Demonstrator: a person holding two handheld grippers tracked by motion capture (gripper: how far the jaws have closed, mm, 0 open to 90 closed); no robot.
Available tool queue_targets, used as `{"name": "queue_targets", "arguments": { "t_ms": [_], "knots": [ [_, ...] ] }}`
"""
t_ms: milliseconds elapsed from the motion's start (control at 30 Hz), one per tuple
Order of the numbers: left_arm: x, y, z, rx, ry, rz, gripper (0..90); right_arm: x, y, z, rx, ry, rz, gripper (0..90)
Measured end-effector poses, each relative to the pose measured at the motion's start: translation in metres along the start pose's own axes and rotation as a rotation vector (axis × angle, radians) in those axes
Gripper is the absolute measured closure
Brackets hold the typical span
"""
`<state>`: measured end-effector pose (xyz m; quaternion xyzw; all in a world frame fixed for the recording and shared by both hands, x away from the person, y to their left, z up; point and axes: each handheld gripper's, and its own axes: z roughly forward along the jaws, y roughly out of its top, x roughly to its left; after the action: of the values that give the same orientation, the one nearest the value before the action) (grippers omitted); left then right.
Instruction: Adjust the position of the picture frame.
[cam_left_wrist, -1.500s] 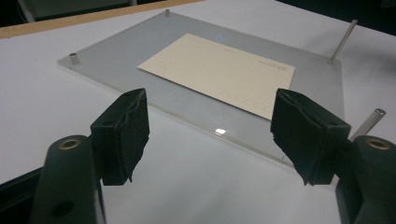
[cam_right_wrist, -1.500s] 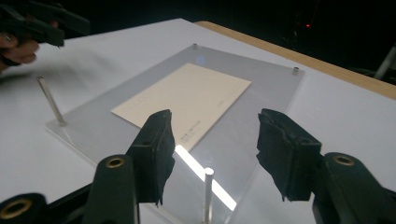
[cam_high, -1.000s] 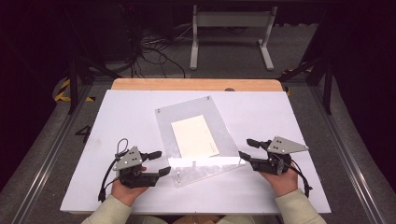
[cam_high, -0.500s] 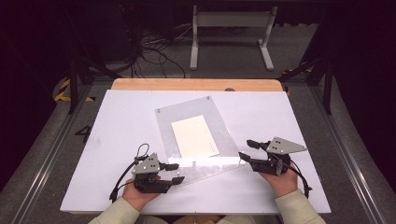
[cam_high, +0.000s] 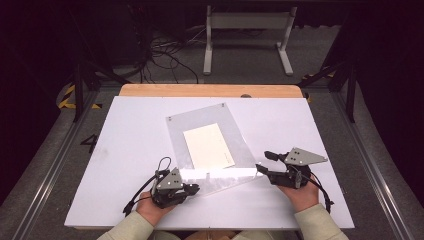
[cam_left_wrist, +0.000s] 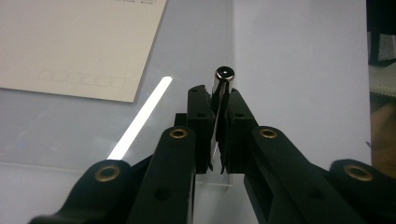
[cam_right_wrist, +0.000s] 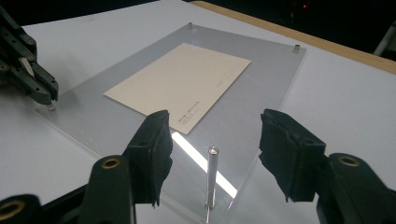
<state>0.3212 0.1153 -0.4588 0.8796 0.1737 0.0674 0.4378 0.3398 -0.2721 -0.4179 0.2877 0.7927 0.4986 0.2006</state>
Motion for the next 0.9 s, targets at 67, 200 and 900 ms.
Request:
{"name": "queue_targets", "arguments": {
  "t_ms": [67,200,900],
  "knots": [
    [-0.002,0.003,0.002,-0.002,-0.01,-0.004,84.9,0.0,0.0,-0.001,-0.001,-0.004,0.002,42.4],
    [-0.01,0.015,0.013,-0.001,-0.036,0.017,85.0,0.0,0.0,-0.005,-0.007,-0.014,0.003,42.4],
    [-0.044,0.075,0.083,0.033,-0.168,0.131,70.5,-0.006,-0.013,-0.044,-0.028,-0.189,0.053,44.2]
  ]
}}
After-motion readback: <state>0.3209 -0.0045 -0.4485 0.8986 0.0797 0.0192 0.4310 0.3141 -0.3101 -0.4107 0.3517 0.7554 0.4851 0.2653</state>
